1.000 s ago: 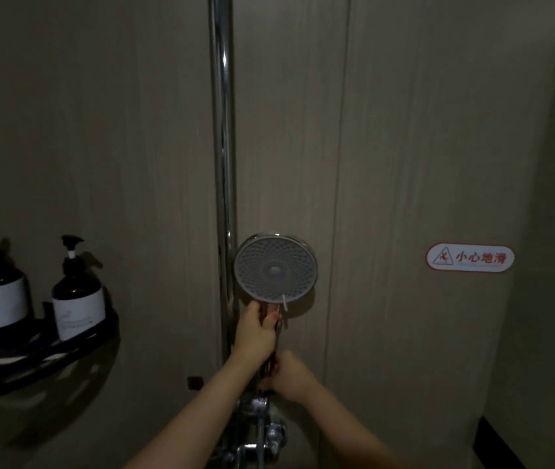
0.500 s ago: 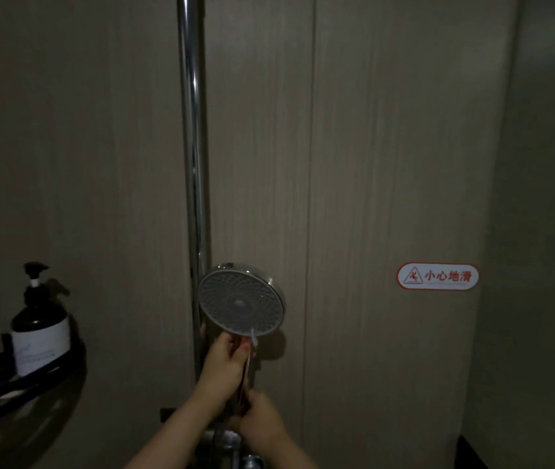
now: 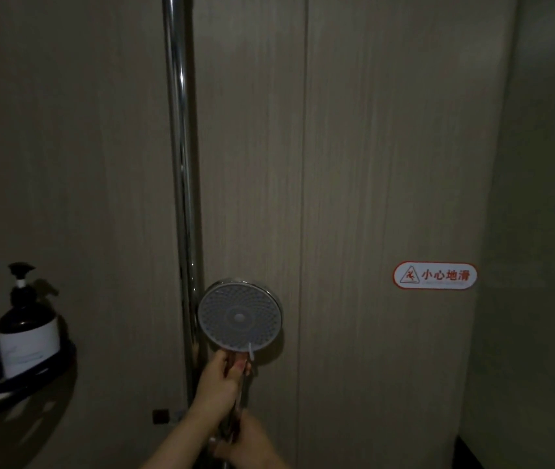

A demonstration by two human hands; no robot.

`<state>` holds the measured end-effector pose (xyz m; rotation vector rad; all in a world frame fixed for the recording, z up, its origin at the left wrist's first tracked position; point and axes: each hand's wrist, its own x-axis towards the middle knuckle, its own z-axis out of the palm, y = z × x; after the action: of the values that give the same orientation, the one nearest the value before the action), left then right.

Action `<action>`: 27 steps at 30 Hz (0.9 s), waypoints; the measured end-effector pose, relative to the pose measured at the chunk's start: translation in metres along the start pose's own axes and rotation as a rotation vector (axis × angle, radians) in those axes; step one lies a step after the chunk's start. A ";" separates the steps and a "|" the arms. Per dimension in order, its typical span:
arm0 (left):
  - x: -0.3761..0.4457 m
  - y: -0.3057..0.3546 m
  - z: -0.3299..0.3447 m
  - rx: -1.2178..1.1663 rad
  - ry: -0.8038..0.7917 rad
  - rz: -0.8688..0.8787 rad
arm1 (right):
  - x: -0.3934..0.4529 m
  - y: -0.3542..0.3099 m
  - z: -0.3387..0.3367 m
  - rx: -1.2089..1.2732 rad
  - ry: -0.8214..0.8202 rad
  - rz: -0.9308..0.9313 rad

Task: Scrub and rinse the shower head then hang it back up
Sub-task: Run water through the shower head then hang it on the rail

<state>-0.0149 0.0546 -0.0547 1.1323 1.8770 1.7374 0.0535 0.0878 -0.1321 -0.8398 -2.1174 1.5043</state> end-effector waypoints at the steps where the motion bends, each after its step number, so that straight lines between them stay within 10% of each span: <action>1: 0.001 -0.001 0.000 0.032 0.007 -0.001 | 0.001 -0.002 -0.003 0.055 -0.009 0.001; 16: 0.000 0.000 0.001 0.112 0.055 -0.076 | -0.001 -0.020 -0.030 -0.168 0.164 0.057; 27: -0.009 0.012 -0.001 0.290 0.122 -0.102 | -0.027 -0.071 -0.072 0.125 0.177 0.000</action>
<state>-0.0065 0.0467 -0.0455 1.0250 2.2761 1.5461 0.1020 0.1029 -0.0403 -0.8923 -1.8766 1.4859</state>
